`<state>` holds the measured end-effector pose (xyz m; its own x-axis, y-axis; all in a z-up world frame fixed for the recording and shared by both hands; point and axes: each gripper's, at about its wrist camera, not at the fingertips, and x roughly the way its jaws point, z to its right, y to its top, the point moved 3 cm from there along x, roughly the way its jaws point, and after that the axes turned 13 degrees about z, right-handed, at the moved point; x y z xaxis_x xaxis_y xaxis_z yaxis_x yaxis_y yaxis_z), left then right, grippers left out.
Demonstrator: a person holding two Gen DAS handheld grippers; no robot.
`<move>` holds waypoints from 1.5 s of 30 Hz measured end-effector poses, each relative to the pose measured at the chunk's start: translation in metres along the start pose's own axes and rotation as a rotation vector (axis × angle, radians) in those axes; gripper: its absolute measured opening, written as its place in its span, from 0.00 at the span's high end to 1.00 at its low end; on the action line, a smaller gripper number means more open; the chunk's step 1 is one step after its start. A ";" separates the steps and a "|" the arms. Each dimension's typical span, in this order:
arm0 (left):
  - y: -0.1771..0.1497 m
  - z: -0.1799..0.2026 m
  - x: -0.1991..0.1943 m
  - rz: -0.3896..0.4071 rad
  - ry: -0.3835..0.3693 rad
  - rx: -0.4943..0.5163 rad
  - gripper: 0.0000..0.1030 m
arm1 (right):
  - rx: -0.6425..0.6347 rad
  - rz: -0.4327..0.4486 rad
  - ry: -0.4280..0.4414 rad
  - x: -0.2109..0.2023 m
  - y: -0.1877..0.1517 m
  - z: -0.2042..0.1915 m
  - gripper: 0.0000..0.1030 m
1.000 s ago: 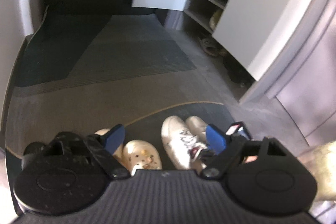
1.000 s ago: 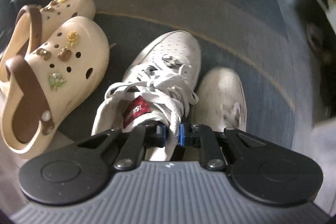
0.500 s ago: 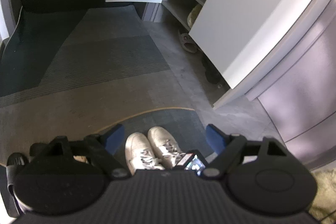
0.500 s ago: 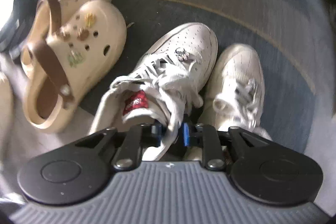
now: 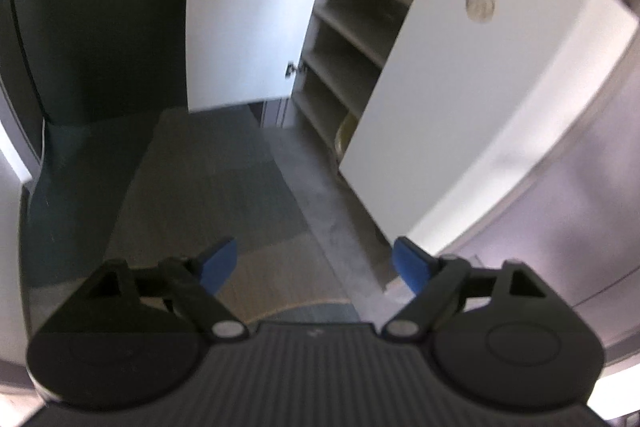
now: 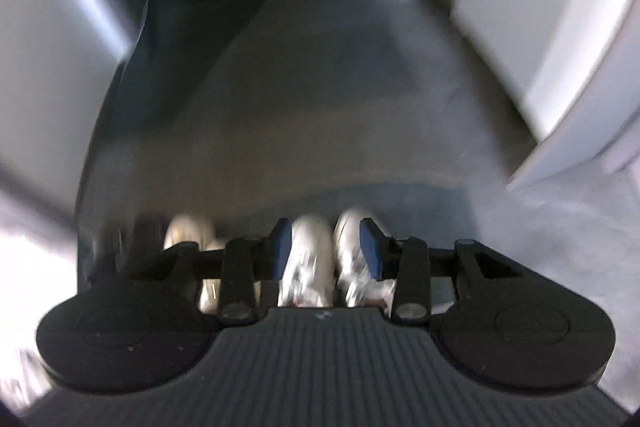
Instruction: Organize scattered shoes
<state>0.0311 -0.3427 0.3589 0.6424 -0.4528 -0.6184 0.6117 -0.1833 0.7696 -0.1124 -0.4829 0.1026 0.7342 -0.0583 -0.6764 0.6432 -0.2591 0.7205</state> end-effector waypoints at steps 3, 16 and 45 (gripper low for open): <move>0.047 0.002 0.005 -0.029 0.003 0.060 0.13 | 0.105 0.063 -0.078 -0.037 0.077 0.007 0.61; 0.186 -0.064 0.125 -0.093 -0.332 0.477 0.15 | 0.369 0.144 -0.465 -0.010 0.281 -0.023 0.61; 0.386 0.165 0.385 0.179 -1.366 0.826 0.07 | 0.976 0.462 -0.702 0.130 0.426 -0.074 0.16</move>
<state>0.4383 -0.7317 0.4438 -0.4759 -0.8383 -0.2658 -0.1184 -0.2385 0.9639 0.2734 -0.5293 0.3329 0.3829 -0.7457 -0.5453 -0.2819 -0.6565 0.6997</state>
